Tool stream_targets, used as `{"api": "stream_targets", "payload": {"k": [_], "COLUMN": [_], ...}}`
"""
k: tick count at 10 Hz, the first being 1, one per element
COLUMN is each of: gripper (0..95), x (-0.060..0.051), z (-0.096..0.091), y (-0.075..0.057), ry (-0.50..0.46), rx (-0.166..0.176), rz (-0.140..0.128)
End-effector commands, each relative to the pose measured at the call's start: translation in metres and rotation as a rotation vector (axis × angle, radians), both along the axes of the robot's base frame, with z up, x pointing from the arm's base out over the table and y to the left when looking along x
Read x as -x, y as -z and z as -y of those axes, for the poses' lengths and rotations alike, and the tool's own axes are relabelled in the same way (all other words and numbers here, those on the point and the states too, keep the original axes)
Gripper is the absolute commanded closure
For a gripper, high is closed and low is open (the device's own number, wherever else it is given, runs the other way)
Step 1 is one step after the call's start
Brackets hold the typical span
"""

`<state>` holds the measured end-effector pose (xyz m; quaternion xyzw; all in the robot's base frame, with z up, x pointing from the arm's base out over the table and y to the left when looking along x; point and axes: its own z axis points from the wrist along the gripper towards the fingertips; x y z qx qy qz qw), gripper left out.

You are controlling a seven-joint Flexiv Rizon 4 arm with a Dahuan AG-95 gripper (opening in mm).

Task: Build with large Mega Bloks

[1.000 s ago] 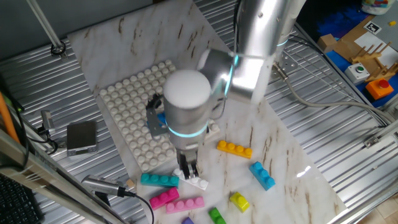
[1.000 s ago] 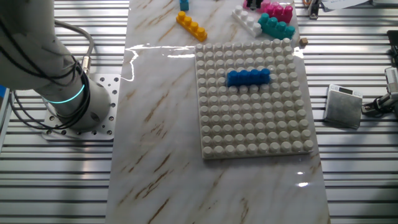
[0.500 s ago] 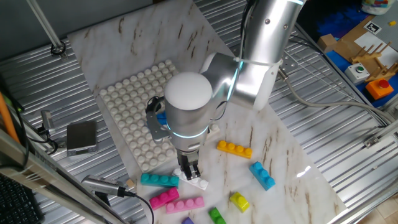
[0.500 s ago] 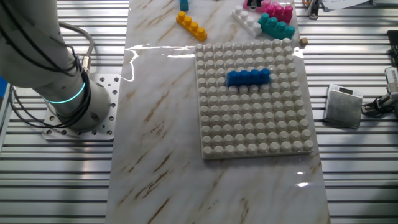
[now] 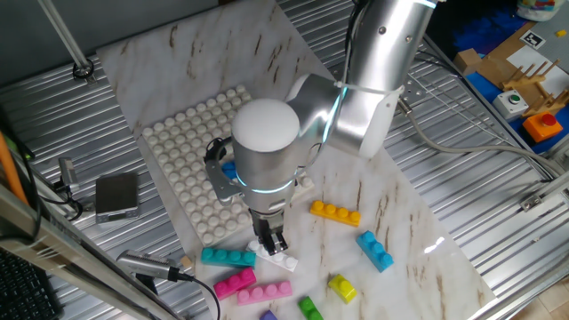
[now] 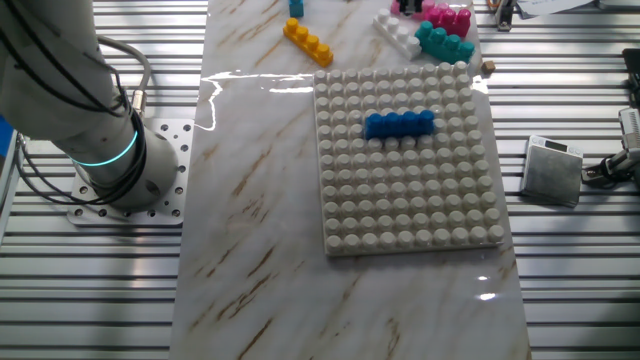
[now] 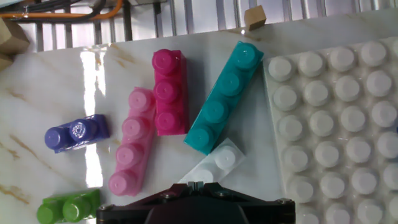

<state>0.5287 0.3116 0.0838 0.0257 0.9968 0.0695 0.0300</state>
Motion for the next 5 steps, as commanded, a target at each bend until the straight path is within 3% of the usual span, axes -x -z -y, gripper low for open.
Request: {"api": "stream_targets", "payload": {"k": [1, 4, 5], "gripper": [95.0, 95.0, 95.0], "x": [0.0001, 0.0008, 0.0002], "z": [-0.0008, -0.0002, -0.0004], "y": [-0.0001, -0.0005, 0.0000], "ry": [0.014, 0.106, 0.176], "rx": [-0.022, -0.018, -0.012], "rz": [-0.001, -0.005, -0.012]}}
